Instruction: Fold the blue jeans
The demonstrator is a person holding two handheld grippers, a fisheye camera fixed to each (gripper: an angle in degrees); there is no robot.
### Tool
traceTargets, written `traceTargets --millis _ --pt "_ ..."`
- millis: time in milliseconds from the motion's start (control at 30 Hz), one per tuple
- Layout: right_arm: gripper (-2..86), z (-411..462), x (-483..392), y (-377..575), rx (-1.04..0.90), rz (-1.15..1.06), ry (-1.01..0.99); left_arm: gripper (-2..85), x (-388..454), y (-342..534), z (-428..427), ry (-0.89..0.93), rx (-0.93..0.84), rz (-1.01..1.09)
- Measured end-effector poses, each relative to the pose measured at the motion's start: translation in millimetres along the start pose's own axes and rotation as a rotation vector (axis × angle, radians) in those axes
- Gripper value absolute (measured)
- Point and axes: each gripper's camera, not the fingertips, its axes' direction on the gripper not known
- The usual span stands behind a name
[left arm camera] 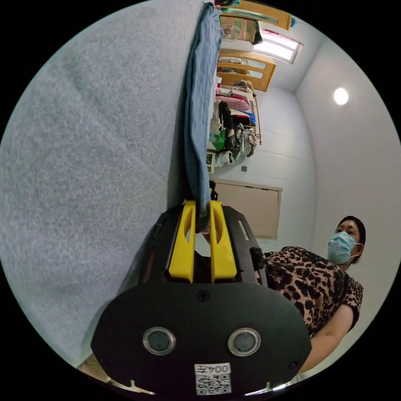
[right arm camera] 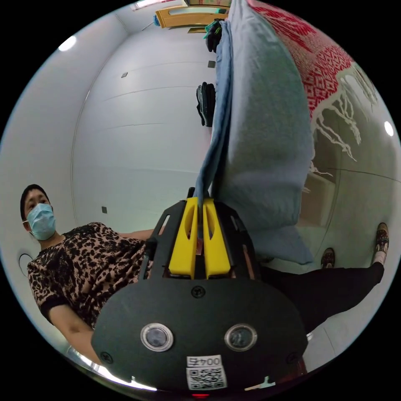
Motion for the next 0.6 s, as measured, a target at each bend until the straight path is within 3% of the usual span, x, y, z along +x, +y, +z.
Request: traceTargets --millis 600 --pt "-0.3 72.1 -240.3 -52.2 -0.02 -0.192 0.367 3.1 168.2 31.2 -56.7 -0.025 0.149 0.341"
